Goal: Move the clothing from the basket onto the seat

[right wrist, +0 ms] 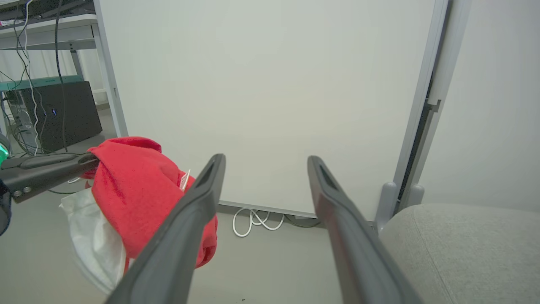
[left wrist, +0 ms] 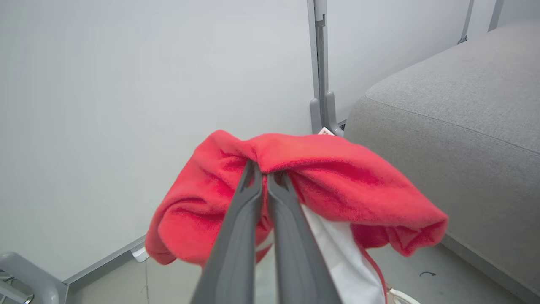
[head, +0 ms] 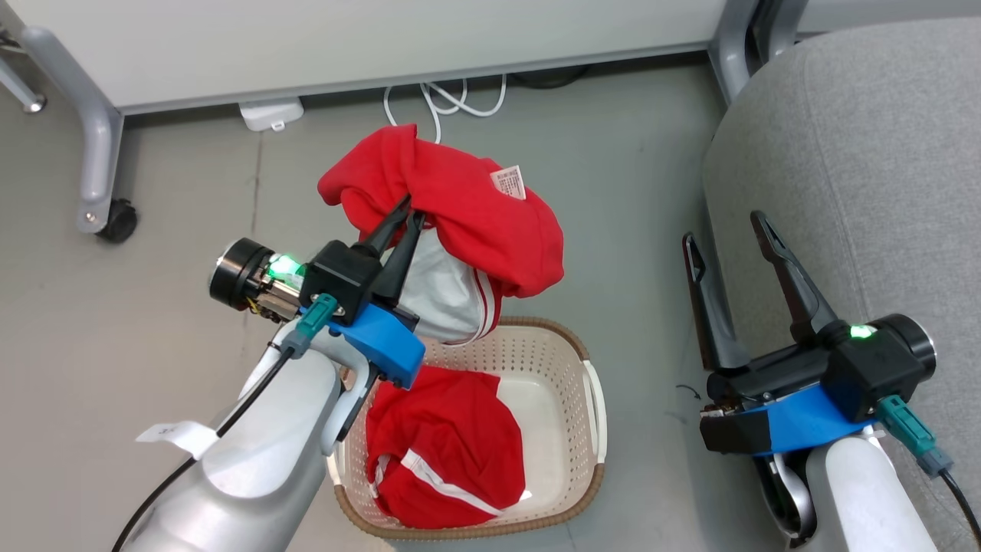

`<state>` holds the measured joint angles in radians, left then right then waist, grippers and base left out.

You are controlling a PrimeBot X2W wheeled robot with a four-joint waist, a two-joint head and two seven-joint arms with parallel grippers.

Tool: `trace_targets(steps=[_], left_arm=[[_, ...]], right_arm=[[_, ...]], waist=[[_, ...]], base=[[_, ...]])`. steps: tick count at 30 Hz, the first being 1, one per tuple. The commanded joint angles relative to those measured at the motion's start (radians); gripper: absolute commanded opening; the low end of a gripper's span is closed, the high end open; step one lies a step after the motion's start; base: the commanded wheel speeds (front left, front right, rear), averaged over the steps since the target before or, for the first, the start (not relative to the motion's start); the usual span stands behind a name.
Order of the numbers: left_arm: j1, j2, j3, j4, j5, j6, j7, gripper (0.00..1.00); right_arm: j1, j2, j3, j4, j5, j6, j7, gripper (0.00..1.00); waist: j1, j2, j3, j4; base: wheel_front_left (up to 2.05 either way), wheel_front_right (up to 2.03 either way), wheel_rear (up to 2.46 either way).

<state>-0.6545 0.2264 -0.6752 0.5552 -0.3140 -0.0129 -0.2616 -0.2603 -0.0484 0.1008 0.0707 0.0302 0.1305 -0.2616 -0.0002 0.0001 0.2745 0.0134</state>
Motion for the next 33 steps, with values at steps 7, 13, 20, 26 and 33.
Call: trace_targets(steps=[7,13,20,26,33], left_arm=[[0.055,-0.021,0.093,-0.095,0.027,-0.03,-0.005,0.0],[0.084,-0.037,0.12,-0.128,0.045,-0.052,-0.005,0.0],[0.1,-0.051,0.137,-0.136,0.068,-0.07,-0.005,0.0],[0.106,-0.059,0.143,-0.133,0.078,-0.077,-0.005,0.0],[0.088,-0.08,0.144,-0.13,0.093,-0.089,-0.005,0.0]], right_arm=[[0.04,-0.004,0.001,0.005,0.013,0.0,-0.005,1.0],[0.063,-0.004,0.001,-0.001,0.017,0.0,-0.005,1.0],[0.06,-0.004,0.022,-0.02,0.008,0.0,-0.005,1.0],[0.024,-0.004,0.092,-0.032,-0.018,0.0,-0.005,1.0],[-0.058,-0.011,0.208,0.042,-0.063,0.0,-0.005,1.0]], waist=[[0.0002,-0.0001,-0.064,0.004],[0.0002,-0.0001,-0.083,0.005],[0.0002,-0.0001,-0.101,0.006],[0.0002,-0.0001,-0.11,0.01],[0.0002,-0.0001,-0.109,0.027]], base=[[0.0,0.0,0.0],[0.0,0.0,0.0],[0.0,0.0,0.0],[0.0,0.0,0.0],[0.0,0.0,0.0]])
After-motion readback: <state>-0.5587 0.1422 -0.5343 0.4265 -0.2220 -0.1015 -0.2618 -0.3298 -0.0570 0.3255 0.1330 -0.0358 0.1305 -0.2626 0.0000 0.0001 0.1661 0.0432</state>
